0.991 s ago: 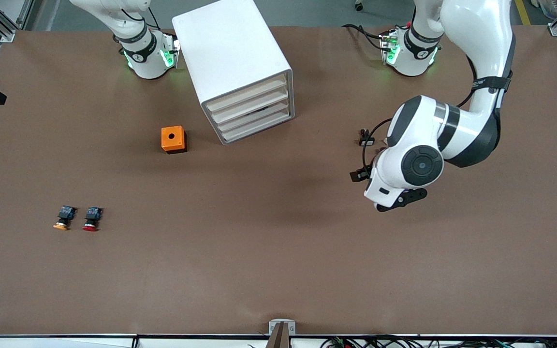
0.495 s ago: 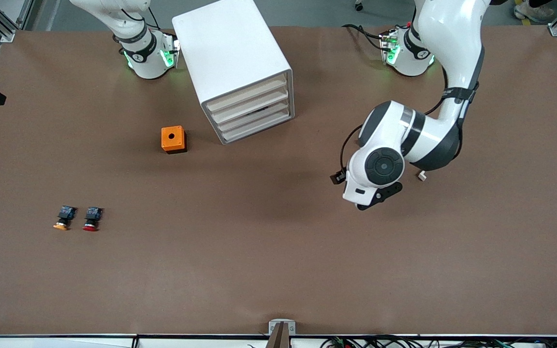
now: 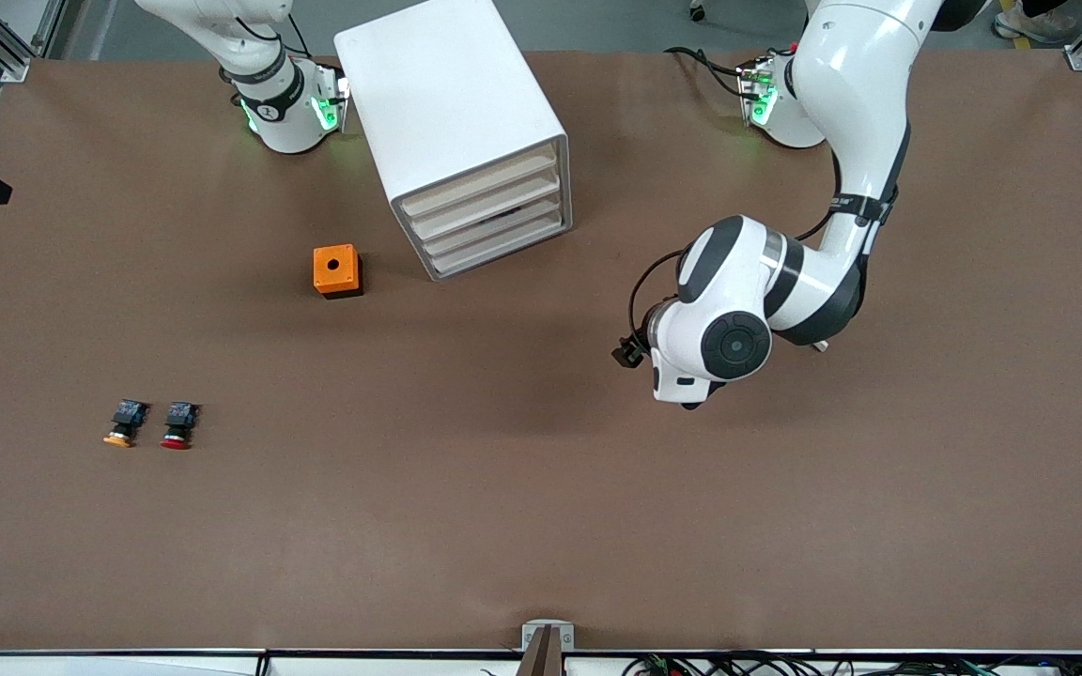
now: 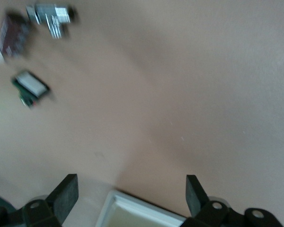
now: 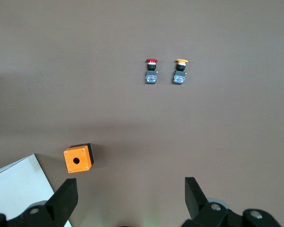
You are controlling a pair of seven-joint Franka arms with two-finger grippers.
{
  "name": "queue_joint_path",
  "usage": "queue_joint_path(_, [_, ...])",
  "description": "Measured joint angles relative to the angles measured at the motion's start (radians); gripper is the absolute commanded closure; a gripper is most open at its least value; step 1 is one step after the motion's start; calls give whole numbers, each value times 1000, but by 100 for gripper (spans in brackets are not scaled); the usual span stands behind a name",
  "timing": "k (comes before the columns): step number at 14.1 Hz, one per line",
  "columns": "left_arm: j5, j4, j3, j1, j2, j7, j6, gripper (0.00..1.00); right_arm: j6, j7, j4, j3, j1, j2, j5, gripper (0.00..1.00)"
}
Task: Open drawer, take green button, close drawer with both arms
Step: 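Move the left gripper to the front of the cabinet's drawer, then hook the drawer front with the left gripper fingers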
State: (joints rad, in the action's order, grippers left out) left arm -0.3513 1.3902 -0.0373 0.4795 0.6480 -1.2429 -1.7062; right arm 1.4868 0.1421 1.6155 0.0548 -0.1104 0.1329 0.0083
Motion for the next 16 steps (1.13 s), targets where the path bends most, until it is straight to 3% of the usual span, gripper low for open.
queue_joint_path(9, [-332, -29, -6, 38, 90, -461, 0, 0, 0, 0, 0, 1, 0, 0, 0, 0])
queue_joint_path(16, [-481, -29, -13, 50, 196, -585, 8, 0, 7, 1, 0, 1, 0, 0, 0, 0])
